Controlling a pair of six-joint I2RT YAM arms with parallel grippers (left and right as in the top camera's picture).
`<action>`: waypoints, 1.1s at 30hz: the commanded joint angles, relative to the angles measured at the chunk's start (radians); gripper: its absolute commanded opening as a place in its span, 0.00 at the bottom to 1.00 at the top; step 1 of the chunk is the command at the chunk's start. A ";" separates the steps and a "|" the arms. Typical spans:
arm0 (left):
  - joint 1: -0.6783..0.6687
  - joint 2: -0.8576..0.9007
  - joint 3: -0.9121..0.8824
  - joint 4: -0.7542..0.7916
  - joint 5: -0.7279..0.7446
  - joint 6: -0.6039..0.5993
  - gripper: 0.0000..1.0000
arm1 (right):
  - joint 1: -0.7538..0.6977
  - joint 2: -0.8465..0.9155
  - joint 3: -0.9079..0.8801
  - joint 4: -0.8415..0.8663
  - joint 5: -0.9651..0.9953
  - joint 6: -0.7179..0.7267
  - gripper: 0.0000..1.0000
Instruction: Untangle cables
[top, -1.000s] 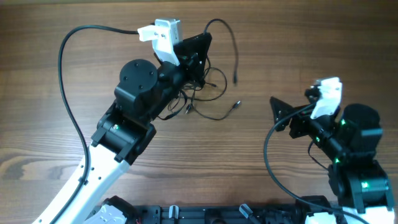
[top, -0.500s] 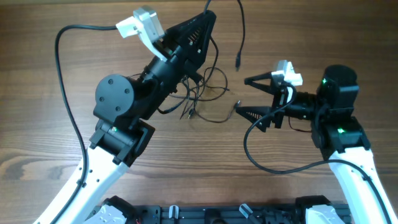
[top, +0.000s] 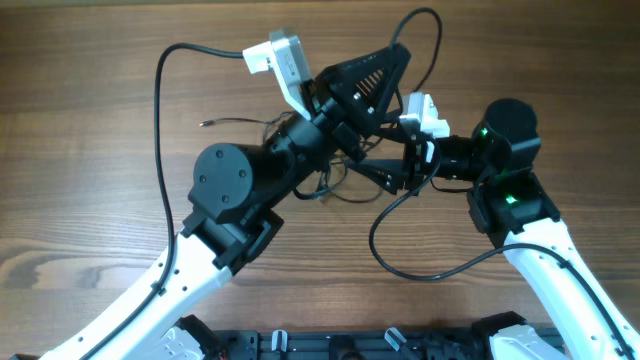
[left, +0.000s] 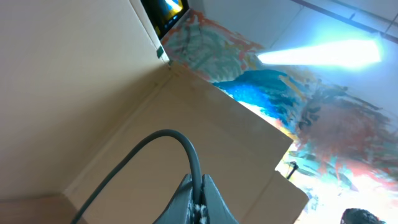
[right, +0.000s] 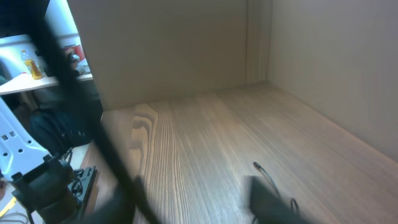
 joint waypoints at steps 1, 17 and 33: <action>-0.007 0.004 0.008 0.010 0.004 -0.010 0.04 | 0.004 0.011 0.011 0.003 0.006 0.016 0.06; 0.130 0.004 0.008 -0.769 -0.594 -0.009 0.94 | -0.030 -0.126 0.011 0.463 0.255 0.665 0.04; 0.132 0.004 0.008 -1.109 -0.052 0.121 0.87 | -0.071 -0.171 0.061 0.840 0.870 0.733 0.04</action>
